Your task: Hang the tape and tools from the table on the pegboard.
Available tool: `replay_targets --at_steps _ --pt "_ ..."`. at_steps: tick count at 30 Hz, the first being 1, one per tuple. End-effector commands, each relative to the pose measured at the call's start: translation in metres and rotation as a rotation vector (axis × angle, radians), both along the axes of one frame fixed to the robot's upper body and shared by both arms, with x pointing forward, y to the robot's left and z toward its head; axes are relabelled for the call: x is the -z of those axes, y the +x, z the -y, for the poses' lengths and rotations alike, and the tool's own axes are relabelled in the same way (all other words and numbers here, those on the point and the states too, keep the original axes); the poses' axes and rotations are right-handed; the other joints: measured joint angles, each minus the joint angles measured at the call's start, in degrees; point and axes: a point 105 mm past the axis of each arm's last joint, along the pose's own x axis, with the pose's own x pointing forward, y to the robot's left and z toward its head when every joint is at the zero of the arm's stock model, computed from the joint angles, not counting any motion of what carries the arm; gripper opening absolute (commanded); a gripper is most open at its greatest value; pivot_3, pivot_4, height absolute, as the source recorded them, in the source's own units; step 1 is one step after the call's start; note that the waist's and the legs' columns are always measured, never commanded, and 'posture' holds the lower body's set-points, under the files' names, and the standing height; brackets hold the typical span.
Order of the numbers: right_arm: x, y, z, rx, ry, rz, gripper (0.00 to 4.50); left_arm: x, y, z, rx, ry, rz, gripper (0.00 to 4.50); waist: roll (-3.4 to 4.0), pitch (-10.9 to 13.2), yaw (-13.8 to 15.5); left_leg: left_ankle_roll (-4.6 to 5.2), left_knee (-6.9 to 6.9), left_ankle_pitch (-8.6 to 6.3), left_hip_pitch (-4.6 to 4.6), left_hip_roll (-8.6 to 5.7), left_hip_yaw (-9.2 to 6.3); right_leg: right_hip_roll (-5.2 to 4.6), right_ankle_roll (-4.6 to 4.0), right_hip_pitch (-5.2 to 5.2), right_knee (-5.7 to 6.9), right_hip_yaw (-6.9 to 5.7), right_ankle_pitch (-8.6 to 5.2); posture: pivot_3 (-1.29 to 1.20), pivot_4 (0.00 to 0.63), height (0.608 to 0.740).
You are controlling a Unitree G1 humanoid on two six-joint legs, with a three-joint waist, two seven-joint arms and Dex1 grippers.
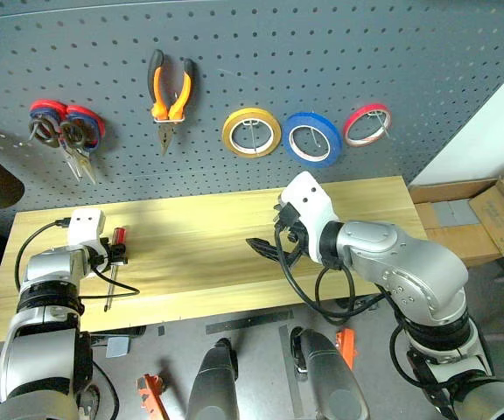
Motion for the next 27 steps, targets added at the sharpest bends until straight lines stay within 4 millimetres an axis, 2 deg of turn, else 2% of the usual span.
replay_targets --at_steps 1,5,10,15,19,23,27 --pt "-0.01 -0.007 0.005 -0.026 0.025 0.036 4.5 -0.006 -0.014 -0.012 -0.035 0.006 0.062 0.83 -0.02 0.05 -0.18 0.0 -0.05 0.0 0.0 0.0 0.07 -0.02 0.01 -0.04 0.0 0.05 -0.01 -0.16 0.411 0.74" --pt "-0.013 -0.012 0.008 -0.072 0.035 0.062 4.5 -0.015 -0.029 -0.008 -0.023 0.017 0.162 0.83 -0.05 0.24 -0.1 -0.05 -0.17 -0.03 -0.04 0.04 0.15 -0.07 0.04 -0.16 -0.03 0.1 -0.02 -0.14 0.399 0.74" --pt "-0.027 -0.03 0.007 -0.27 0.09 0.191 4.5 -0.063 -0.048 0.015 0.056 0.101 0.438 0.83 -0.18 0.43 0.63 -0.12 -0.17 -0.06 -0.36 0.02 0.12 -0.18 0.08 -0.34 -0.17 0.04 -0.04 -0.11 0.381 0.74" --pt "-0.039 -0.034 0.006 -0.368 0.153 0.211 4.5 -0.091 -0.058 0.028 0.075 0.209 0.571 0.83 -0.26 0.47 1.4 -0.12 -0.03 -0.06 -0.52 -0.02 0.04 -0.2 0.11 -0.41 -0.21 -0.03 -0.04 -0.08 0.364 0.74" --pt "-0.046 -0.035 0.004 -0.436 0.172 0.254 4.5 -0.121 -0.064 0.026 0.021 0.324 0.7 0.83 -0.29 0.45 1.71 -0.12 0.02 -0.05 -0.52 -0.04 0.07 -0.17 0.13 -0.4 -0.25 0.0 -0.04 -0.07 0.342 0.74" --pt "-0.049 -0.033 0.007 -0.468 0.167 0.28 4.5 -0.161 -0.079 0.007 -0.113 0.461 0.841 0.83 -0.35 0.42 1.78 -0.12 0.03 -0.05 -0.59 -0.01 0.0 -0.12 0.12 -0.42 -0.23 -0.07 -0.02 -0.04 0.316 0.74" --pt "-0.055 -0.031 0.007 -0.499 0.176 0.301 4.5 -0.194 -0.077 0.006 -0.131 0.49 0.951 0.83 -0.47 0.33 2.36 -0.12 0.08 -0.05 -0.72 -0.04 -0.08 -0.13 -0.15 -0.47 -0.24 -0.16 0.14 -0.02 0.289 0.74"
